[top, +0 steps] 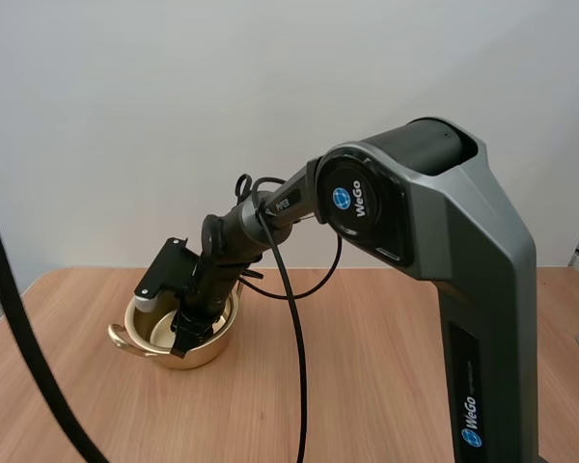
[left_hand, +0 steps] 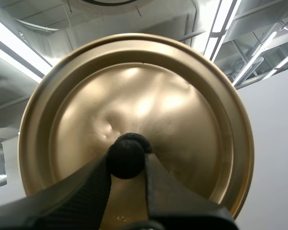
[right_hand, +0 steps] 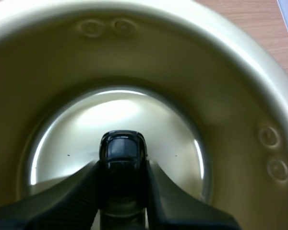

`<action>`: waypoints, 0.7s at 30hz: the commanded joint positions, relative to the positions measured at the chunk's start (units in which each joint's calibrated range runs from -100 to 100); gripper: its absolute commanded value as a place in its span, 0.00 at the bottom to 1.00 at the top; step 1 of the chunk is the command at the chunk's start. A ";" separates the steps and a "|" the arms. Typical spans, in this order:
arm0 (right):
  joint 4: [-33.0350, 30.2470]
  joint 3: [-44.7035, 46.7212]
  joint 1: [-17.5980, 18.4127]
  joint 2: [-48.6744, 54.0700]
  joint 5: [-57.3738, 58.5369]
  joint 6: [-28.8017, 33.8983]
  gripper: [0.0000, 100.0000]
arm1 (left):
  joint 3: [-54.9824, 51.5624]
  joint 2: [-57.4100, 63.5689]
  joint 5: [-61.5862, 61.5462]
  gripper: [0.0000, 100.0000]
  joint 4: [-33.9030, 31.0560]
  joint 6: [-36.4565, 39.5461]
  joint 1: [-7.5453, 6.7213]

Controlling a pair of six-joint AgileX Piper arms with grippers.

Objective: Open the pot, put the car inside, and close it

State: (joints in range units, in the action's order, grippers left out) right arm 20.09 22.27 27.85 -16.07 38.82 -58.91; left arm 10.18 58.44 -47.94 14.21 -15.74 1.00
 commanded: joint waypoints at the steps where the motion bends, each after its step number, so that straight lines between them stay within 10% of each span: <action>1: 0.82 -0.06 -0.02 -0.06 -0.17 0.02 0.67 | -0.01 0.06 -0.01 0.00 0.09 -0.04 0.04; 15: 1.46 -0.20 -0.02 6.70 -3.14 0.45 0.68 | -0.01 0.06 -0.01 0.00 0.09 -0.04 0.04; 21: 1.00 -0.20 -0.63 16.55 -2.43 4.95 0.52 | -0.01 0.06 -0.58 0.00 0.09 -0.04 0.04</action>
State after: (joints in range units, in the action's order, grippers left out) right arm 21.03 22.11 27.56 -3.26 35.76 -55.63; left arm 10.18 58.44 -48.50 14.21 -15.74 1.00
